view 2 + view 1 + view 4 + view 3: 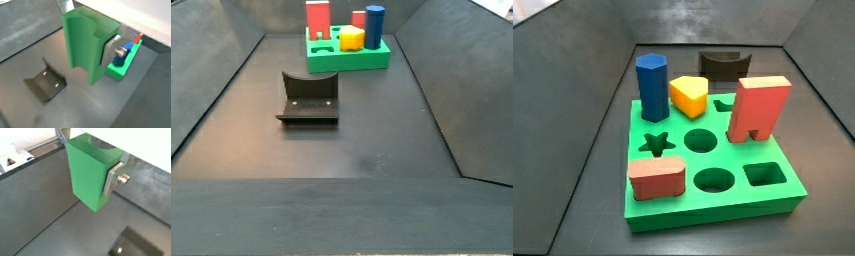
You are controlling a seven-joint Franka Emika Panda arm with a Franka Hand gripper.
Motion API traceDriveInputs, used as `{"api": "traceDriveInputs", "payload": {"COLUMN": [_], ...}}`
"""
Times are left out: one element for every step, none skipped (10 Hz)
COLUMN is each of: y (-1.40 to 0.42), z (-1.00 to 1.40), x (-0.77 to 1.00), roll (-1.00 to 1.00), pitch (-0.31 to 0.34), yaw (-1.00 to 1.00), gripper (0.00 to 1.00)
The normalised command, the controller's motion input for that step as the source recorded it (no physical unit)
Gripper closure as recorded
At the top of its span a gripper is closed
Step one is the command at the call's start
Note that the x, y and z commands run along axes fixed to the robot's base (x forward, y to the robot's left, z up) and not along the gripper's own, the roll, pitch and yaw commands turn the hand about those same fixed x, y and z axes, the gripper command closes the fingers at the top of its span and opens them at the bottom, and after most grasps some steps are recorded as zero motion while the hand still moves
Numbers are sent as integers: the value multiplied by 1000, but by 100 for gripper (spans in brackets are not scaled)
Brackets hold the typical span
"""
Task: Pick up the arch object. Move up. Rotate the arch object. Move to above the board. Insert the arch object.
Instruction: Move to above the board.
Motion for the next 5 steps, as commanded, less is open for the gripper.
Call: {"api": "traceDriveInputs", "payload": {"y": [-1000,-1000,-1000,-1000,-1000], "z": [163,164,165,169,172], "x": [226,235,246,256,266], "roll": [-3,-16,-4,-10,6], "pitch": [124,114,116,117,123], "yaw": [4,4,5,8,4], "gripper": [100,100,100,100,100]}}
